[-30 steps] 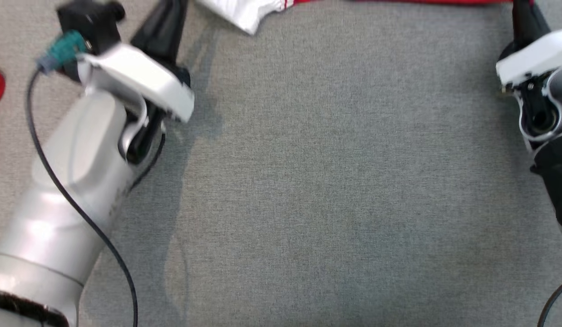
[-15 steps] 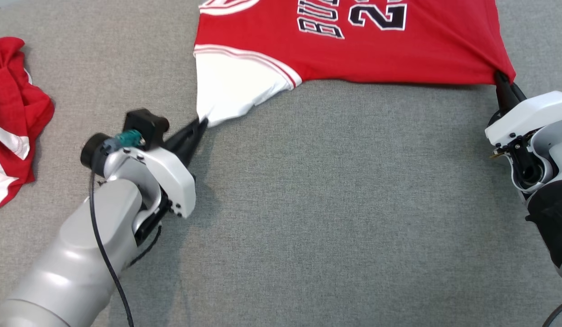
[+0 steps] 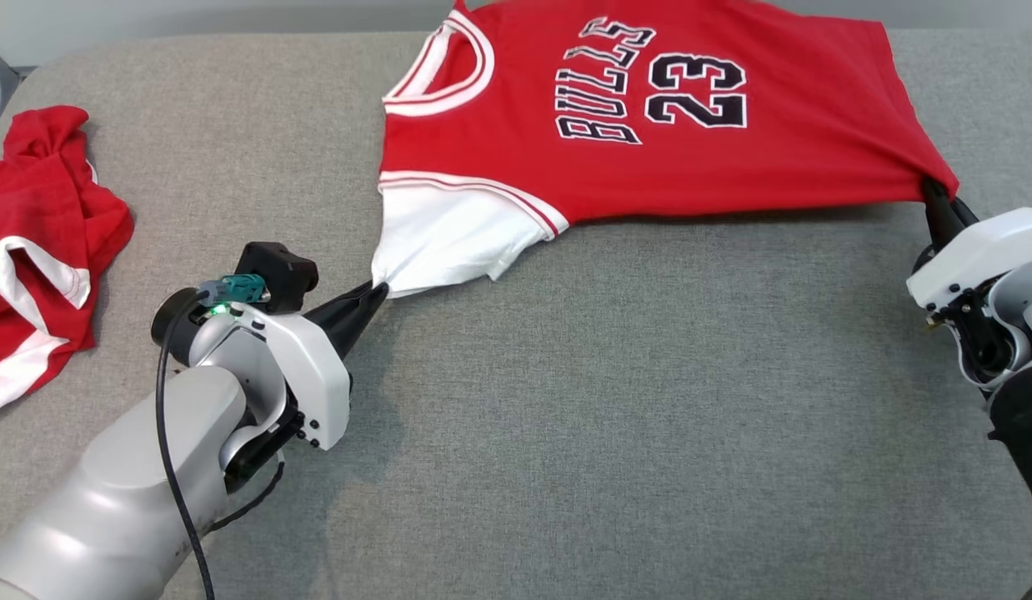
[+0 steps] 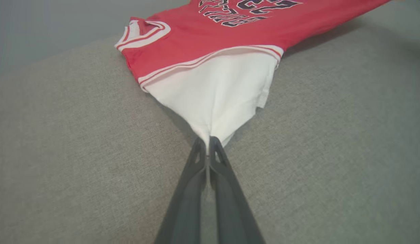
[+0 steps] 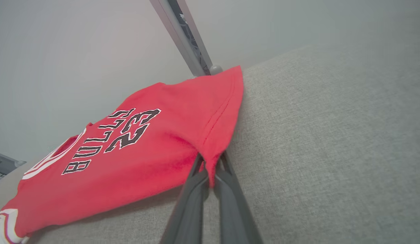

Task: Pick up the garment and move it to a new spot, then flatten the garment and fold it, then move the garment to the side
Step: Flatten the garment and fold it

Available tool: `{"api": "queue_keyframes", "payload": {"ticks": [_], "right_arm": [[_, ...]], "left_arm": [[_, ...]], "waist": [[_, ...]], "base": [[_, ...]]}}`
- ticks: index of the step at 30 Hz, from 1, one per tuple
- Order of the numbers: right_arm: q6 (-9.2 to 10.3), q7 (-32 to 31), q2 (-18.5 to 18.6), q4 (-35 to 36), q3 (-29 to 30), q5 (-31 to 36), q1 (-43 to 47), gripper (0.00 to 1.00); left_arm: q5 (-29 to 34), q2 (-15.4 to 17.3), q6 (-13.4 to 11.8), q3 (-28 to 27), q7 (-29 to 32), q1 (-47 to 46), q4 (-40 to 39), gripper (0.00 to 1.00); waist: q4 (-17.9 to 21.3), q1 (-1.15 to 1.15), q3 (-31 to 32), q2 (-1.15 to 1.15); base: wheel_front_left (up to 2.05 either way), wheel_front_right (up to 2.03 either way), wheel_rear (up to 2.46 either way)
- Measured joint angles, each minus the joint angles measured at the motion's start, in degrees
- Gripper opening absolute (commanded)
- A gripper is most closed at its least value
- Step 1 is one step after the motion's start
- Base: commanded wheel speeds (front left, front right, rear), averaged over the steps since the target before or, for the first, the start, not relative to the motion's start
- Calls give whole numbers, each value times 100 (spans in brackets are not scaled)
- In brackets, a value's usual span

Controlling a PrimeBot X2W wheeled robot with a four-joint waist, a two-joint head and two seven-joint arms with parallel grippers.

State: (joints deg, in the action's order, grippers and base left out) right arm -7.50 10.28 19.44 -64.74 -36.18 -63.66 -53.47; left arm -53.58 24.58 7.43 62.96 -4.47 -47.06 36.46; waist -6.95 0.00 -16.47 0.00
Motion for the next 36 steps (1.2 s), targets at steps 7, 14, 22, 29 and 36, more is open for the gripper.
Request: {"api": "queue_keyframes", "payload": {"ticks": [7,14,22,29,36], "right_arm": [[0,-207,140,-109,-187,-4,72,0],[0,-635,245,-58,-517,0,165,0],[0,-929,425,94,-834,-8,272,0],[0,-1392,531,198,-1124,-86,428,0],[0,-1829,704,438,-1400,-218,604,0]], "left_arm": [[-1137,346,2,134,509,167,-1034,0],[-1642,949,2,576,1067,165,-1859,0],[-1889,1339,2,788,1279,166,-2305,0],[-2213,1541,2,881,1564,250,-2507,0],[-2435,1766,2,959,1883,472,-2865,0]], "waist": [[24,0,152,0],[100,0,289,0],[160,0,434,0],[186,0,604,0],[224,0,842,0]], "base": [[0,0,0],[0,0,0],[0,0,0],[0,0,0],[0,0,0]]}}
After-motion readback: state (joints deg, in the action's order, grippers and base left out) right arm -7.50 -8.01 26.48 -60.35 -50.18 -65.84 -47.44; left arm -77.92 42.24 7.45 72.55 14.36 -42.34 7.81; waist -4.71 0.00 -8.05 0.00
